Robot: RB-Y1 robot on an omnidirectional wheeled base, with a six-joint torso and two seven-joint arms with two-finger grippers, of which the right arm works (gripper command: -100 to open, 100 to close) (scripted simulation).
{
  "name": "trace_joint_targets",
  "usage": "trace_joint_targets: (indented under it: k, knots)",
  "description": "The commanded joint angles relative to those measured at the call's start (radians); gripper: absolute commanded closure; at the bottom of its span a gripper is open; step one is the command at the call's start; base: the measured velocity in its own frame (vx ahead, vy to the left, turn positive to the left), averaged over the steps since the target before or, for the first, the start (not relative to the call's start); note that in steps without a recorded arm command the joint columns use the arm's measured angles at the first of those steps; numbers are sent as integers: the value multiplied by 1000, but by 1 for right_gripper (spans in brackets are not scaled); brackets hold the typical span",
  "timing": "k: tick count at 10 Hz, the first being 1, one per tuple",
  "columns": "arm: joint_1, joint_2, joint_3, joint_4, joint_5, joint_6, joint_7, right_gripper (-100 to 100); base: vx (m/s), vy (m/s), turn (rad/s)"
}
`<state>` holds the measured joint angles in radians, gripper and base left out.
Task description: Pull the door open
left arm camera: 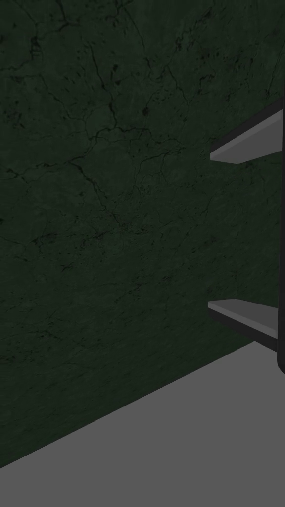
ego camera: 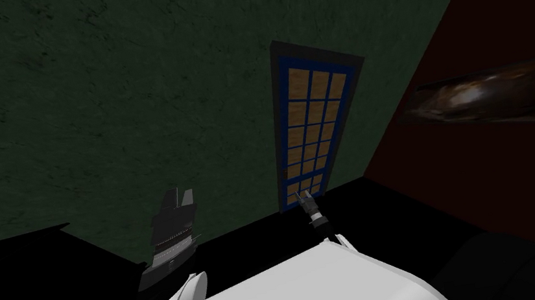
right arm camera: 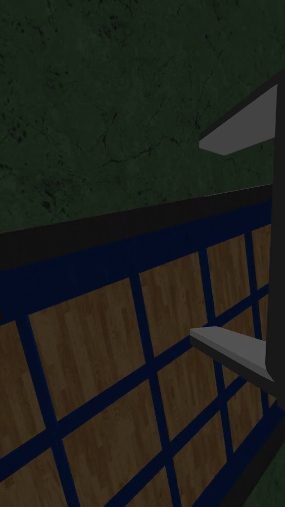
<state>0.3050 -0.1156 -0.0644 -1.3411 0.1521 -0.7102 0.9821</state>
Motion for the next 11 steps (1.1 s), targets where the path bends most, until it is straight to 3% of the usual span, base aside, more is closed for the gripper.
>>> trace_joint_targets:
  k: [1, 6, 11]
  knots:
    - [-3, 1, 0, 25, 2, -9, 30, -100, 99, -34, 36]
    - [-28, -1, -4, 152, 8, -53, 140, -100, 117, -45, 38]
    - [-47, 0, -7, 243, 13, -84, 219, -100, 118, -49, 29]
